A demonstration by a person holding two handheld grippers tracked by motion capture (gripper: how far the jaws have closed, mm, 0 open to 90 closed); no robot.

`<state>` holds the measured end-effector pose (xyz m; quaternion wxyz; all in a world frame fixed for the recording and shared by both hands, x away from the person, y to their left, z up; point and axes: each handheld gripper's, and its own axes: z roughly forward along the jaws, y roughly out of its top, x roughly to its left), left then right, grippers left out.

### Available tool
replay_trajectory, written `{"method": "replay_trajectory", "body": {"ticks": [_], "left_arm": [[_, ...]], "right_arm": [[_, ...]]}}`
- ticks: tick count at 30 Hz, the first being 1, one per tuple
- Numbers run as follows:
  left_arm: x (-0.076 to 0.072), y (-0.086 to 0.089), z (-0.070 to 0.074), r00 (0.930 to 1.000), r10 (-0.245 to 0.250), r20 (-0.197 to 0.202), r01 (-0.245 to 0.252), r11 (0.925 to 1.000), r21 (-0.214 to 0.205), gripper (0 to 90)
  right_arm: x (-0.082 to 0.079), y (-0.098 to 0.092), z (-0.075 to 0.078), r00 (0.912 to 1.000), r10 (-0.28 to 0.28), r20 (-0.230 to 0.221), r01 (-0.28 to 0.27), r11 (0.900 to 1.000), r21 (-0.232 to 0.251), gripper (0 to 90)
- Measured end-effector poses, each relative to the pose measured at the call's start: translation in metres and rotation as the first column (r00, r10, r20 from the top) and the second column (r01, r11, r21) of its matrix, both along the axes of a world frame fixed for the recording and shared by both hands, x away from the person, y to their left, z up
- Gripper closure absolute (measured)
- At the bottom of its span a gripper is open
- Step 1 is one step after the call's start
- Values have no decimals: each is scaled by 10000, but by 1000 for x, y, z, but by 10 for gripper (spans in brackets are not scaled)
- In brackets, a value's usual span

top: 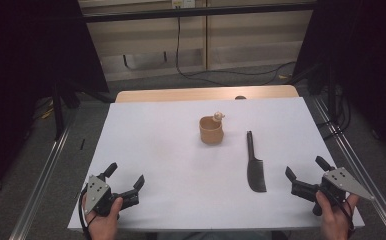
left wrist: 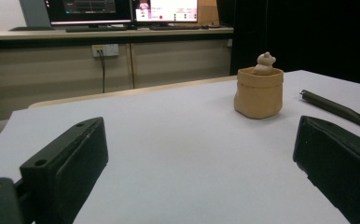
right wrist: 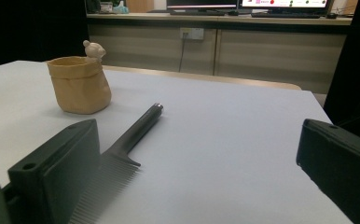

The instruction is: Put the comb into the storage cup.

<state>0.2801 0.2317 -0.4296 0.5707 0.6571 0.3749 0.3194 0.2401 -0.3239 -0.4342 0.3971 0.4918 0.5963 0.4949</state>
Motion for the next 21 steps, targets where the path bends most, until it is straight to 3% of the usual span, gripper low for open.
{"method": "replay_trajectory", "body": {"ticks": [10,12,21], "left_arm": [[2,-4,-1,9994,-264,-238,261,9996,-133,32],[3,-5,0,9994,-299,-155,299,9995,34,32],[5,-6,-1,9994,-204,-263,205,9998,22,32]], "right_arm": [[0,0,-1,9997,180,-176,-179,9998,37,0],[0,0,-1,9996,214,-193,-214,9998,6,0],[3,0,0,9989,425,-195,-416,9981,460,0]]}}
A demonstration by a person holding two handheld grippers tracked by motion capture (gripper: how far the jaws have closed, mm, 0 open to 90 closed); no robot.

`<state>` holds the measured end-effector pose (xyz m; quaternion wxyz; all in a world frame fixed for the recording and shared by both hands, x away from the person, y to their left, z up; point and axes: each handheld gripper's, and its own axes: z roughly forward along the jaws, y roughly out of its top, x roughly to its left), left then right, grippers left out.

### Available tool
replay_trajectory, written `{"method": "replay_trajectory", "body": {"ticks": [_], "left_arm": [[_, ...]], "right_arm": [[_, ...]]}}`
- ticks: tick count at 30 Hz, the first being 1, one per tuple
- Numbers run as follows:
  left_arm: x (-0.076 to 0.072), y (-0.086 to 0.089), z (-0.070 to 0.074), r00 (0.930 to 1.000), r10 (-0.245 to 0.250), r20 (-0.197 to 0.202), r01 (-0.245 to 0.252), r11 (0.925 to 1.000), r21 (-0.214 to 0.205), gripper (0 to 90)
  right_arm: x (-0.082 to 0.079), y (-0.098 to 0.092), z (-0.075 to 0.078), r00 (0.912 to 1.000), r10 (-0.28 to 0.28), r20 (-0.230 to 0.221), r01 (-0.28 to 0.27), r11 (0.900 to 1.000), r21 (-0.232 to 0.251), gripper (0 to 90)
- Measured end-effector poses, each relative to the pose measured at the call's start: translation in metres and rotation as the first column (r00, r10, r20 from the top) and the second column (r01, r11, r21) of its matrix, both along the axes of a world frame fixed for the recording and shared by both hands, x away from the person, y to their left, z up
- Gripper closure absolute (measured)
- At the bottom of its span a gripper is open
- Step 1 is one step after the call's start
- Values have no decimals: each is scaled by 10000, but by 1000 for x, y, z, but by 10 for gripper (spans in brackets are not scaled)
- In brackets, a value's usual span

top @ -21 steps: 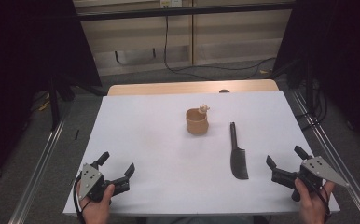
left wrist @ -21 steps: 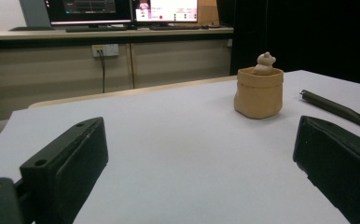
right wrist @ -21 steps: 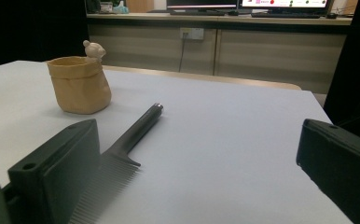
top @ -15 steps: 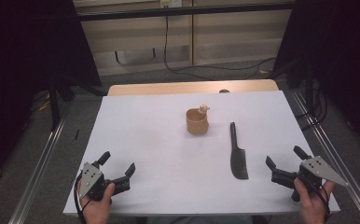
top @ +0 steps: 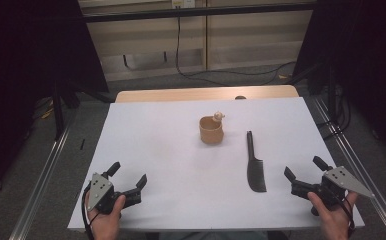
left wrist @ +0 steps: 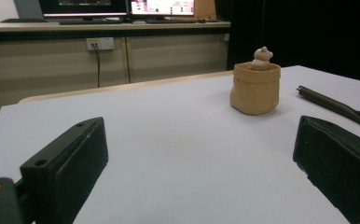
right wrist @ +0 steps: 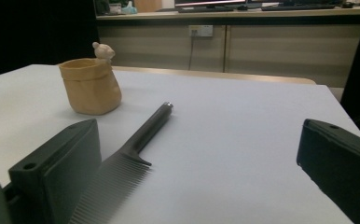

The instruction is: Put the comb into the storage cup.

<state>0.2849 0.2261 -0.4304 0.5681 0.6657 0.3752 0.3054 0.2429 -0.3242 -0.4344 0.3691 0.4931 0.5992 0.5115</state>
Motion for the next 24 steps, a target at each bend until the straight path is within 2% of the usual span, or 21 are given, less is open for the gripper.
{"method": "replay_trajectory", "body": {"ticks": [9,14,15,24], "left_arm": [[2,5,-1,10000,71,-61,-71,10000,-62,30],[0,2,-1,9999,-134,-56,134,9998,-119,30],[0,2,0,9999,-118,63,118,9999,-19,30],[1,1,0,9998,-203,27,203,9997,-96,30]], "right_arm": [[7,8,2,9994,341,-5,-341,9988,-363,1],[14,13,9,9981,613,109,-610,9977,-290,0],[16,12,11,9979,639,116,-636,9976,-275,1],[30,22,13,9970,726,255,-716,9967,-374,3]]}}
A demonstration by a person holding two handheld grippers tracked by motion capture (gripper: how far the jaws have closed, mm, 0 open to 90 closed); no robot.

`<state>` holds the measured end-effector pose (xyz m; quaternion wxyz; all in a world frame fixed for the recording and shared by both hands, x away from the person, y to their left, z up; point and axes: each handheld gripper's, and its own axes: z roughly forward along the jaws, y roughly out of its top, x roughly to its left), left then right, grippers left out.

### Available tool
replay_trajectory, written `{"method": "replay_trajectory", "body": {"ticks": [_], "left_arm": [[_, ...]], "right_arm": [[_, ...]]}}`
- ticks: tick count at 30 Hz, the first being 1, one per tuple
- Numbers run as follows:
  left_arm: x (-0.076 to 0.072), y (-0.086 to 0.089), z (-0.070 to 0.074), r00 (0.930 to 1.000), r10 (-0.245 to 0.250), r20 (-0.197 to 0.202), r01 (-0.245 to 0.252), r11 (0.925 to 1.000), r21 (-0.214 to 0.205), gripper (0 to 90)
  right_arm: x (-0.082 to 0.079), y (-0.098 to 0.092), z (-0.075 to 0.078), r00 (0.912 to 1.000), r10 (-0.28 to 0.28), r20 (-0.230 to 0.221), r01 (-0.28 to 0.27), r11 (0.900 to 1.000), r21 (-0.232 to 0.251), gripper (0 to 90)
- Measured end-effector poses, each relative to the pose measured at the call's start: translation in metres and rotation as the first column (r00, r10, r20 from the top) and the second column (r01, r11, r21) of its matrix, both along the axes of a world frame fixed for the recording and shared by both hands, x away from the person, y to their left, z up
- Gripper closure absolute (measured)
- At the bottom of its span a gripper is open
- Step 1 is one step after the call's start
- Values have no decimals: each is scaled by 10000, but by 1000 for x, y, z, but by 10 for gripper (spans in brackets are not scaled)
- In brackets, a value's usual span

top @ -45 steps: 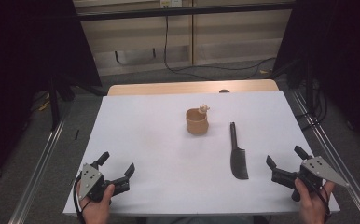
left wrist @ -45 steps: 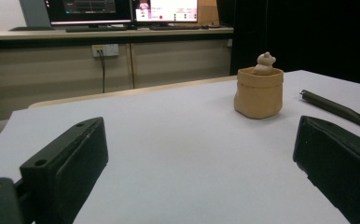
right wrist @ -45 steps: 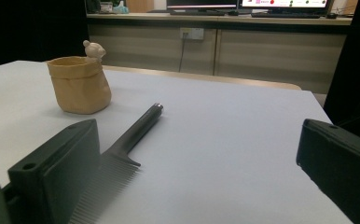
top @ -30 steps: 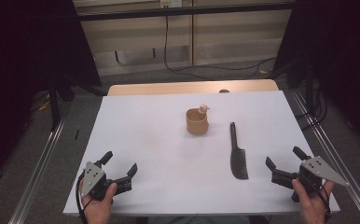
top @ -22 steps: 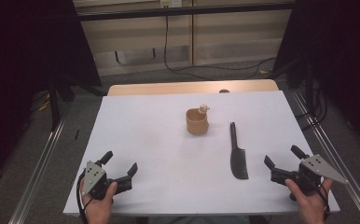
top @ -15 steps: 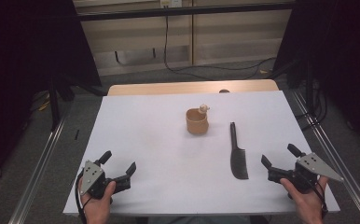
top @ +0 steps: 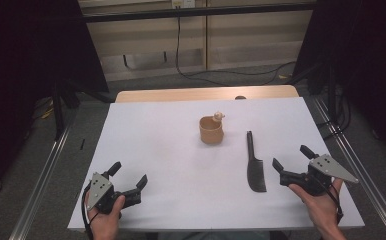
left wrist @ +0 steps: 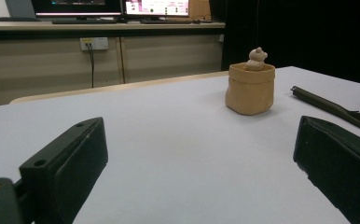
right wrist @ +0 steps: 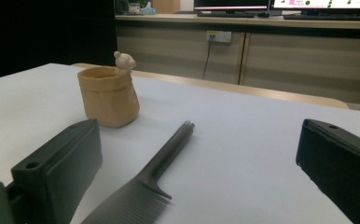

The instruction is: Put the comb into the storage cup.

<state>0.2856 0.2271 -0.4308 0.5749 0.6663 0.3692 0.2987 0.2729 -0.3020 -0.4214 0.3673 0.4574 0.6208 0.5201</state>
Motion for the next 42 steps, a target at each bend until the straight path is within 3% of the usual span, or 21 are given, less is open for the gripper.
{"method": "replay_trajectory", "body": {"ticks": [8,14,16,25,36,39,40,42], "left_arm": [[0,0,1,9998,-59,168,60,10000,-19,30],[-1,-3,2,9994,-242,265,245,9997,-91,31],[-1,-3,2,9995,-196,243,198,9998,-96,30],[1,-5,0,9995,-282,150,282,9996,27,30],[2,-5,0,9996,-238,167,238,9997,-18,30],[2,-5,1,9995,-298,138,299,9995,-85,30],[2,-4,1,9993,-308,196,309,9995,-15,30],[1,-5,2,9988,-416,241,416,9991,-20,30]], "right_arm": [[18,10,4,9996,249,105,-249,9997,-9,40],[25,10,9,9996,105,260,-105,9999,-18,35],[33,10,11,9997,56,228,-63,9995,314,47],[54,16,14,9997,84,211,-83,10000,-53,67],[85,23,18,9998,177,-128,-179,9996,-204,124],[91,24,15,9992,246,-326,-243,9997,65,147],[94,26,11,9976,240,-646,-258,9993,-275,144],[94,27,9,9972,257,-705,-283,9989,-364,144]]}}
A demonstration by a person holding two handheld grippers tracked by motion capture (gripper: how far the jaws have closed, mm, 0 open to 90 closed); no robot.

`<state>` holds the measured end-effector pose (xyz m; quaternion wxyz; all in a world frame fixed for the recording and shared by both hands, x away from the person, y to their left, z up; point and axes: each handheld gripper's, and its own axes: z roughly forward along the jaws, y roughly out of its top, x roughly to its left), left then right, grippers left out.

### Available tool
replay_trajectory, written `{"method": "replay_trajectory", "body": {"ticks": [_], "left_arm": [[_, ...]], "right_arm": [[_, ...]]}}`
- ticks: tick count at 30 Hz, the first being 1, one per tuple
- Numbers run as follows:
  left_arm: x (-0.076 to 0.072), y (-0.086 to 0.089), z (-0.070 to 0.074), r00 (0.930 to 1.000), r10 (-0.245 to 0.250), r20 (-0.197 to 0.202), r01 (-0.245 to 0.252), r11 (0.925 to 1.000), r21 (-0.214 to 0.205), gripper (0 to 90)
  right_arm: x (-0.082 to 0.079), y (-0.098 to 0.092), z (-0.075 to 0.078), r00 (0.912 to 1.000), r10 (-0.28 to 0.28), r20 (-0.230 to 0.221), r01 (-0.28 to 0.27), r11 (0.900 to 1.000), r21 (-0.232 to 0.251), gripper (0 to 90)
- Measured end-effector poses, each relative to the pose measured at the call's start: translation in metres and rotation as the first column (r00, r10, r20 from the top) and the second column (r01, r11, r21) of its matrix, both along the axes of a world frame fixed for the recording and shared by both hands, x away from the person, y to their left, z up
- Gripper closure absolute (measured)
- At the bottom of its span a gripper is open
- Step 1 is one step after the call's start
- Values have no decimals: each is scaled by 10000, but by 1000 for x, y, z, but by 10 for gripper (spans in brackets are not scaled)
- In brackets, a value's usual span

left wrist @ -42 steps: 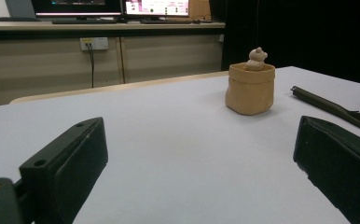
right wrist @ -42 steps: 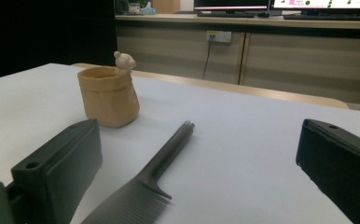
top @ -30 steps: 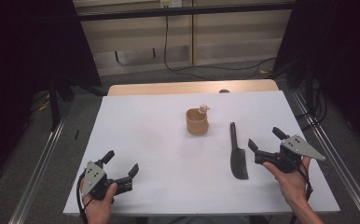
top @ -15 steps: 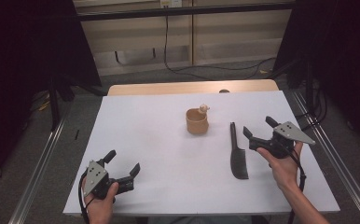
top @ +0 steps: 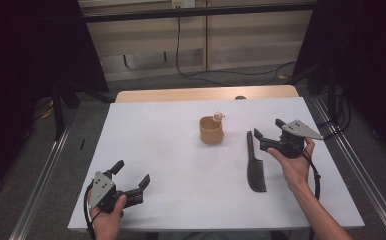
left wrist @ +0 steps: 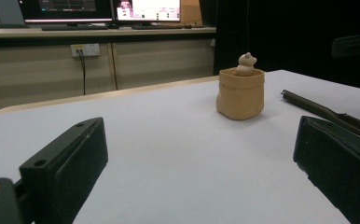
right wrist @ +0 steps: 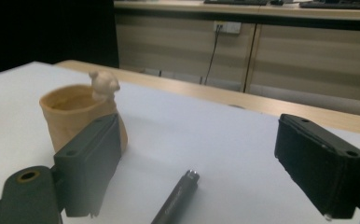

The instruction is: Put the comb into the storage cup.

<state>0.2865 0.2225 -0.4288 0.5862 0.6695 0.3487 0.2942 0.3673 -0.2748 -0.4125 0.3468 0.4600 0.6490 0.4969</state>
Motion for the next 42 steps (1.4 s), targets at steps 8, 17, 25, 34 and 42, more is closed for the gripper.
{"method": "replay_trajectory", "body": {"ticks": [8,17,25,34,42], "left_arm": [[0,0,-1,10000,3,-91,-3,10000,-23,30],[0,-1,-1,9999,-72,-91,73,9999,83,31],[1,-1,-2,9998,-135,-130,136,9999,84,30],[2,-2,-2,9997,-178,-153,181,9997,188,30],[2,-2,-2,9998,-143,-169,146,9998,152,31]], "right_arm": [[1,2,-1,9998,189,-110,-191,9996,-189,326],[0,-2,2,9985,521,-150,-521,9986,-27,563],[2,0,3,9910,1124,-724,-1118,9936,132,791],[5,-3,5,9798,920,-1774,-946,9955,-65,900],[14,-3,8,9523,1174,-2818,-1229,9924,-19,900]]}}
